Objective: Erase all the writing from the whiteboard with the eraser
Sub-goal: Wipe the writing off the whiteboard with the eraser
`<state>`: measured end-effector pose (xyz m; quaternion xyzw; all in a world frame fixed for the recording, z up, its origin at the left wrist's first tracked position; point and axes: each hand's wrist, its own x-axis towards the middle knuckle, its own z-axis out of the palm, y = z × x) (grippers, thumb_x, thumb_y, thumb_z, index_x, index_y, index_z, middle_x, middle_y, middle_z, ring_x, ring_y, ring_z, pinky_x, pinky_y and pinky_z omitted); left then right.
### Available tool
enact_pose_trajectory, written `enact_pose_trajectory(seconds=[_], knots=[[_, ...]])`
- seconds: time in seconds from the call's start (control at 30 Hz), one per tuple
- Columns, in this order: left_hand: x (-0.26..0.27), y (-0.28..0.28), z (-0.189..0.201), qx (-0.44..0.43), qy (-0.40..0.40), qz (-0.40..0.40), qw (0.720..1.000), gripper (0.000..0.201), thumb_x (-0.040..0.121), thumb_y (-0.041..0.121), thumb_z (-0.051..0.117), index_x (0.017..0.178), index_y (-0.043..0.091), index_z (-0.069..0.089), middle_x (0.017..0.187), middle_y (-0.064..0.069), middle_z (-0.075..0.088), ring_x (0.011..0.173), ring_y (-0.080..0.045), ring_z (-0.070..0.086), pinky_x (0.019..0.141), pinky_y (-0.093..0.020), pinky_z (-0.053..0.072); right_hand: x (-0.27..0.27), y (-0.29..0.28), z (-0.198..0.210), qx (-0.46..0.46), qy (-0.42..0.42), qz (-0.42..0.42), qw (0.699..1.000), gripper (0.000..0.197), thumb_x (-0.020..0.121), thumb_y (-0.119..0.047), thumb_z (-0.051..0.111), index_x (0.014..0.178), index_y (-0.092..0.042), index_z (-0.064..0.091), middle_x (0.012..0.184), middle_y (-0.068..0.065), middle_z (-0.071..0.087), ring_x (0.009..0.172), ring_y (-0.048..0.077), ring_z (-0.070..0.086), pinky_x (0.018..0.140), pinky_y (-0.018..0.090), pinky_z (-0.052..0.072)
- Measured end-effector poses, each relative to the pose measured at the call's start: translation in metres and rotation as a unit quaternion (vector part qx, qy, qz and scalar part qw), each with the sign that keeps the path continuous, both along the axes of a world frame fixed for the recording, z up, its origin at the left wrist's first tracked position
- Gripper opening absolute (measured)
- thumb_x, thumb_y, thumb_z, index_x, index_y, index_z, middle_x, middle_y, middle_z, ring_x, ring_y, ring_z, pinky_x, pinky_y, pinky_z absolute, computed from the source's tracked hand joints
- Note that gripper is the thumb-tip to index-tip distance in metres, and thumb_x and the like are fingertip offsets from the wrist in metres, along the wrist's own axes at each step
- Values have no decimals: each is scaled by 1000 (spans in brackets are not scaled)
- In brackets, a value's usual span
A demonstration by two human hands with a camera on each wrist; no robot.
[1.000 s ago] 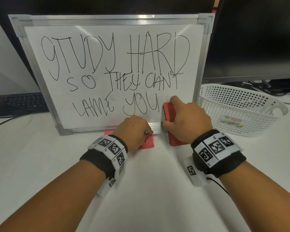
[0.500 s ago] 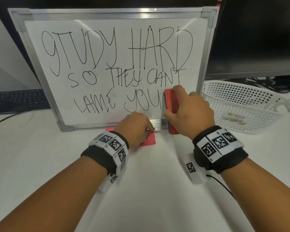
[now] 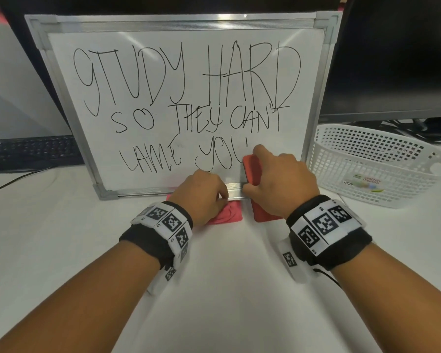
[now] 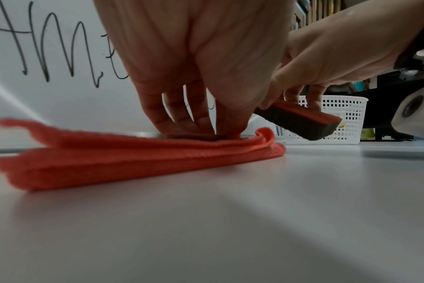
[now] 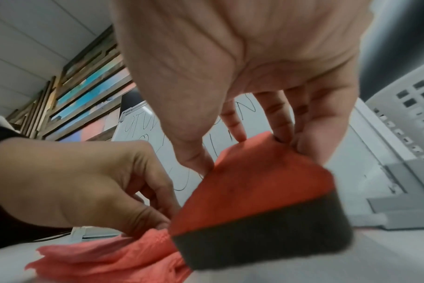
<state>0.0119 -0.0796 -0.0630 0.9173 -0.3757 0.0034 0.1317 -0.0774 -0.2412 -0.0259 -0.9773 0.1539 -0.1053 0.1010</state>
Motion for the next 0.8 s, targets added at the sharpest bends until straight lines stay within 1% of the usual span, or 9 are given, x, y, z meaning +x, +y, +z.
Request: enact_pose_trajectory(seconds=[0.1, 0.2, 0.27, 0.33, 0.43, 0.57, 0.67, 0.73, 0.8], knots=[[5, 9, -3, -8, 0, 16, 1000, 18, 88, 40, 70, 98, 27, 78, 83, 6, 62, 83, -23, 64, 75, -30, 50, 0, 2, 2, 12, -46, 3, 999, 58, 82, -51, 63, 130, -32, 37, 95, 5, 50, 83, 34, 53, 68, 40, 48], [7, 15, -3, -8, 4, 25, 1000, 18, 87, 41, 71, 97, 27, 77, 80, 6, 60, 82, -22, 64, 74, -31, 50, 1, 4, 2, 6, -6, 9, 1000, 59, 83, -50, 65, 131, -30, 37, 97, 6, 51, 83, 33, 48, 69, 39, 45], [6, 16, -2, -11, 5, 24, 1000, 17, 87, 40, 71, 97, 27, 77, 79, 6, 60, 81, -22, 65, 74, -31, 52, 1, 6, 1, -1, 24, 13, 1000, 57, 84, -49, 66, 130, -29, 38, 92, 3, 47, 82, 31, 47, 69, 38, 44], [5, 17, -1, -12, 10, 23, 1000, 16, 88, 38, 71, 96, 27, 77, 78, 6, 62, 81, -21, 65, 76, -33, 54, 1, 7, 2, 0, 11, 13, 1000, 57, 84, -50, 65, 130, -29, 39, 89, 2, 45, 81, 31, 48, 68, 38, 44], [5, 17, -1, -15, 17, 24, 999, 13, 87, 36, 72, 94, 26, 76, 79, 5, 64, 81, -22, 65, 78, -35, 56, 3, 9, 0, 10, -25, 19, 999, 60, 81, -52, 64, 130, -31, 37, 92, 5, 49, 82, 33, 49, 68, 38, 44], [4, 19, 1, -22, 24, 24, 999, 10, 87, 31, 73, 92, 24, 77, 81, 2, 68, 80, -21, 65, 78, -33, 56, 4, 13, -1, -5, 17, 26, 1000, 56, 82, -49, 66, 127, -29, 39, 94, 5, 46, 85, 33, 46, 70, 38, 39], [3, 22, 2, -23, 28, 20, 999, 7, 86, 25, 71, 88, 25, 78, 83, 1, 72, 79, -20, 67, 78, -36, 58, 5, 16, 0, 2, -13, 29, 999, 56, 82, -49, 65, 128, -30, 40, 93, 5, 46, 82, 32, 45, 69, 38, 38], [4, 24, 1, -20, 33, 26, 999, 12, 86, 24, 69, 91, 26, 79, 85, 2, 72, 81, -21, 68, 79, -36, 58, 6, 18, 0, 5, -38, 36, 999, 58, 82, -49, 64, 132, -31, 39, 93, 4, 46, 82, 32, 45, 69, 37, 39], [5, 25, 0, -14, 34, 29, 999, 16, 86, 23, 68, 96, 27, 80, 86, 2, 72, 82, -21, 67, 80, -35, 57, 9, 23, 0, 2, -28, 41, 999, 57, 82, -49, 65, 130, -30, 39, 92, 4, 45, 82, 32, 46, 69, 38, 39]])
